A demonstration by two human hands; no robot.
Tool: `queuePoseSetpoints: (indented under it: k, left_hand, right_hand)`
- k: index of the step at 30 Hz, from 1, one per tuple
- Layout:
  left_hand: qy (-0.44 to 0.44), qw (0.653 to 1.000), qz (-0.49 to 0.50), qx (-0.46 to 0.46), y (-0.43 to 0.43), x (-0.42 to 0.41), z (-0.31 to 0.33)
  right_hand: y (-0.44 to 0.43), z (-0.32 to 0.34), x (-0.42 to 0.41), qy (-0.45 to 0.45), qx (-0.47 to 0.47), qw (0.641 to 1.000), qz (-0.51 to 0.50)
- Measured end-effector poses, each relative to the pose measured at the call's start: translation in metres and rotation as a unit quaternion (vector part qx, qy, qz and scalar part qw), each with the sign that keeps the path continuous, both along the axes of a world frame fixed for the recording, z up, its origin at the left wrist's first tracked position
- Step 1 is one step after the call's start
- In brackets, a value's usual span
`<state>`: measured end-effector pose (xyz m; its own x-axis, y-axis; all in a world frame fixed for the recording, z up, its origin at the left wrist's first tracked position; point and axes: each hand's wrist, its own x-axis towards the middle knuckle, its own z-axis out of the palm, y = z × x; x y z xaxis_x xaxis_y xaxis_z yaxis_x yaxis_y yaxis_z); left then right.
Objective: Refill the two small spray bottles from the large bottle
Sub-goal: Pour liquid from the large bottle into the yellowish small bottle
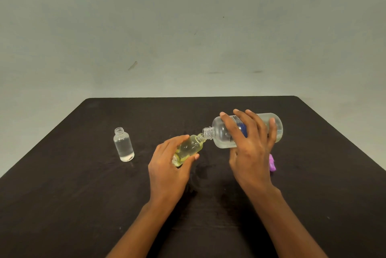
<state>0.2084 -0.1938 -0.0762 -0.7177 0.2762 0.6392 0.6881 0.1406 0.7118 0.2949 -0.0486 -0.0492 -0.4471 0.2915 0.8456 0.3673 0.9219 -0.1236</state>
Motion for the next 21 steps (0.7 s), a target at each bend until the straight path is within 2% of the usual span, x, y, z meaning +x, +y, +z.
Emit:
queuePoseSetpoints:
  k: [21]
  left_hand:
    - [-0.001,1.0,-0.002,-0.003,0.0005,0.0019,0.0024]
  right_hand:
    - [0.0004,0.0012,0.0009,0.002,-0.002,1.0,0.001]
